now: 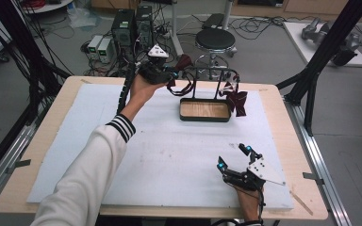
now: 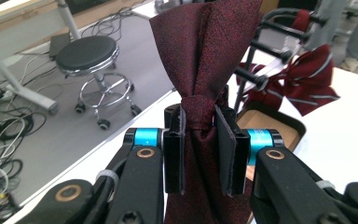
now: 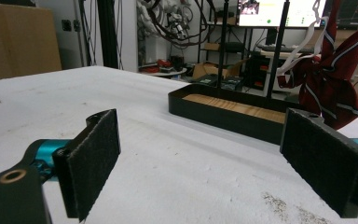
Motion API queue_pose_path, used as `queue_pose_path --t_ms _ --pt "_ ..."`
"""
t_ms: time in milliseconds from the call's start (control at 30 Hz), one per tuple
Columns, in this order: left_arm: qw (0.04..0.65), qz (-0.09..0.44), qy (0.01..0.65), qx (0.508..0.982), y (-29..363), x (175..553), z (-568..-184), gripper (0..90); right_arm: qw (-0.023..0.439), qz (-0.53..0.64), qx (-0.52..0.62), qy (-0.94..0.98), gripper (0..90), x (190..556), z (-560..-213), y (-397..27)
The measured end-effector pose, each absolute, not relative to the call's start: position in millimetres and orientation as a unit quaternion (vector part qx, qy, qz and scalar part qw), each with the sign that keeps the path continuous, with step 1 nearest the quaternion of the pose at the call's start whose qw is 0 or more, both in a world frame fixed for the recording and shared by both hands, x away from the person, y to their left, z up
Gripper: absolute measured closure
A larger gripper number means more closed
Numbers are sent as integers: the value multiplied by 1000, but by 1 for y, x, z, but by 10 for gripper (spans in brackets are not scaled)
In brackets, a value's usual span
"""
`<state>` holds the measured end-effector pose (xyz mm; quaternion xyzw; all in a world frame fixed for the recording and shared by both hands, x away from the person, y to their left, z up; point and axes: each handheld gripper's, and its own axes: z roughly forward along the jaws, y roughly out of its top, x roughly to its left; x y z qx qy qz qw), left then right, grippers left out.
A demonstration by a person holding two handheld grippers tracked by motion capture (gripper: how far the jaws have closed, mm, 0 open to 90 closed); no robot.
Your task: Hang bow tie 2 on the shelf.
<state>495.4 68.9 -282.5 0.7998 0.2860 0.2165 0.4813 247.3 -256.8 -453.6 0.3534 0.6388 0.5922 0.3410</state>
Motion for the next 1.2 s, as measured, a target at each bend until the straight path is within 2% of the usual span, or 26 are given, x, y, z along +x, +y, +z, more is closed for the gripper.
queue_pose_path --t_ms 433,967,1033,1100,1133,1167,1200 --pt "452 215 311 808 69 505 -300 741 340 594 353 637 112 248 -454 -258" --pt "449 210 312 811 73 504 -304 718 337 593 358 638 112 248 -453 -258" --pt "451 211 308 811 74 503 -305 666 338 591 357 640 112 249 -453 -257" --pt "454 221 304 808 75 503 -306 560 339 592 355 639 112 248 -453 -257" --pt "454 228 303 806 75 503 -306 438 338 593 356 638 112 248 -453 -257" --pt "453 236 302 805 76 503 -305 438 338 593 356 638 112 248 -453 -257" --pt "457 235 299 804 78 503 -305 312 341 593 353 638 112 248 -453 -258"
